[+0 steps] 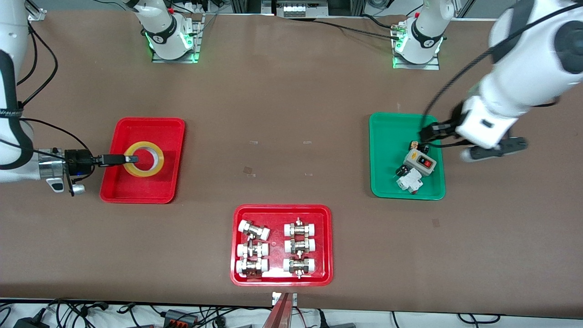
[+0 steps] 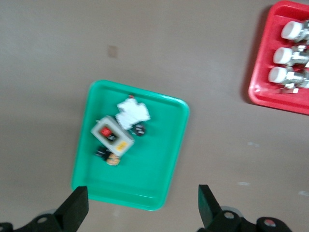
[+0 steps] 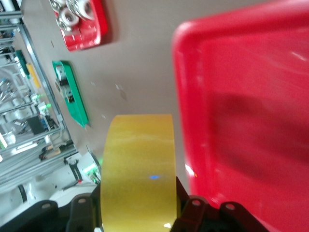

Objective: Left arm passes tape to right arm into tray
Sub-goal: 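Open the left gripper and withdraw it while the right gripper lowers the tape, then lower the tape into the empty red tray with the right gripper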

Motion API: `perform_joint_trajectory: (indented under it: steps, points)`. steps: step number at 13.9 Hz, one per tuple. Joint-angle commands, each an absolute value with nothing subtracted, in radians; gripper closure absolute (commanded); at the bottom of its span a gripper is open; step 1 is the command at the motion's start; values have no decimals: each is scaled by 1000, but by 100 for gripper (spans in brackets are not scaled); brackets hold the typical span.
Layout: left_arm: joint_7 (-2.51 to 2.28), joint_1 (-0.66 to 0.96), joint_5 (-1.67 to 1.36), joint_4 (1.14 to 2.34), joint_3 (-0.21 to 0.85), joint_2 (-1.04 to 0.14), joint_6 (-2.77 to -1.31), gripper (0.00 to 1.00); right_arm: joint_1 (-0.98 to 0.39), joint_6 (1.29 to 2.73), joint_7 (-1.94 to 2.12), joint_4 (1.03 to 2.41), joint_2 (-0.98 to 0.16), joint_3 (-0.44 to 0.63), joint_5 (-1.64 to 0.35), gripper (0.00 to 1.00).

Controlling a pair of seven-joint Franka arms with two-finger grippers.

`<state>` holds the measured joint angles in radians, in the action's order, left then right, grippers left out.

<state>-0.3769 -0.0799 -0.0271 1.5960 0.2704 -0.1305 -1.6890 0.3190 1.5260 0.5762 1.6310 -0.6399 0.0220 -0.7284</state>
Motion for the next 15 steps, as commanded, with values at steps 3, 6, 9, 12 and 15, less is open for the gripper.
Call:
perform_joint_trajectory:
  steps: [3, 6, 9, 12, 15]
  points:
    - [-54, 48, -12, 1623, -20, -32, -1655, 0, 408, 1500, 761, 1647, -712, 2, -712, 67]
    - [61, 46, 36, 1618, -78, -5, -1657, 0, 408, 1512, 779, 1646, -718, 2, -712, 67]
    - [45, 37, 72, 1602, -71, 11, -1657, 0, 402, 1525, 805, 1646, -730, 0, -713, 67]
    - [40, 35, 69, 1530, -74, 11, -1602, 0, 402, 1534, 848, 1638, -765, 0, -727, 67]
    - [-18, 35, 61, 1494, -64, 11, -1591, 0, 403, 1543, 850, 1637, -769, 0, -726, 66]
